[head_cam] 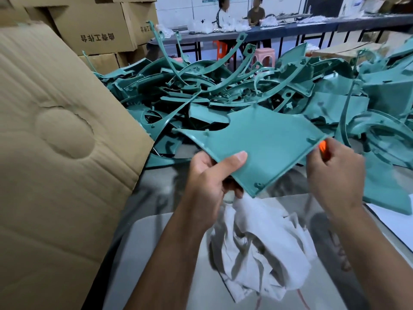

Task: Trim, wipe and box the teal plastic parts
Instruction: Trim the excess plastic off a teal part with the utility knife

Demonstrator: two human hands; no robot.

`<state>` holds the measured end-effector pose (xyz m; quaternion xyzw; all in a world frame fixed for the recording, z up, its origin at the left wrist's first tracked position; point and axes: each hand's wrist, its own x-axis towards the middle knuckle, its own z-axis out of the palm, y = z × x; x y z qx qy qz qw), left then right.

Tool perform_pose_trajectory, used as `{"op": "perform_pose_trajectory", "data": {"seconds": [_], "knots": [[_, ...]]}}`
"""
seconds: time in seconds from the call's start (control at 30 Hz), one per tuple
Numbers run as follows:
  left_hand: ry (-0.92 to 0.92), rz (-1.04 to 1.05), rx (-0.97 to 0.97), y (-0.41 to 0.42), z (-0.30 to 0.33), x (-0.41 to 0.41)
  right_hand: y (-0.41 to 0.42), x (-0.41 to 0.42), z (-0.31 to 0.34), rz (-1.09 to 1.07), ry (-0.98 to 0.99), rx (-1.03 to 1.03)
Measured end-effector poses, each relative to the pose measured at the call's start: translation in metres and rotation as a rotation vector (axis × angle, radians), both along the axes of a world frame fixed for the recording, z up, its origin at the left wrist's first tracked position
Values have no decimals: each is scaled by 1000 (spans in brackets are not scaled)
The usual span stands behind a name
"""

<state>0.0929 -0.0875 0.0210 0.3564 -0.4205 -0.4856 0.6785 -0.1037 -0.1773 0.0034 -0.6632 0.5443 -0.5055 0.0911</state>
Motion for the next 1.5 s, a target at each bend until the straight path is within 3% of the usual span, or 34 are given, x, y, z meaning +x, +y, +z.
{"op": "perform_pose_trajectory", "data": {"seconds": [0.03,0.17,0.27,0.33,0.43,0.57,0.67,0.83,0.97,1.1,1.2,1.3,1.37,1.5], "knots": [[-36,-54,-24,1,-1,-2,1,1,2,41,-130,18],[-119,-161,-75,8,0,-8,15,19,15,451,-965,208],[-145,-167,-162,6,1,-10,17,26,13,672,-1326,409],[-224,-93,-212,4,0,-13,16,23,12,748,-1335,452],[-336,209,-241,2,-4,-18,15,22,11,834,-1272,535],[-237,397,-257,-3,-7,-21,19,33,3,785,-851,517],[-295,295,-217,-3,-10,-21,24,40,0,740,-793,517],[-355,48,-154,-6,-10,-9,12,31,-3,594,-1029,509],[19,-267,35,-1,-3,10,3,25,-3,573,-1196,672],[-77,-486,200,3,2,18,0,25,-11,441,-1039,542],[-338,-512,175,8,2,13,1,28,-14,389,-1040,480],[-442,-449,120,9,1,8,2,27,-10,371,-1090,480],[-434,-386,92,8,0,6,3,26,-7,439,-1106,454],[-236,-260,14,6,3,8,4,24,0,487,-1013,431]]}}
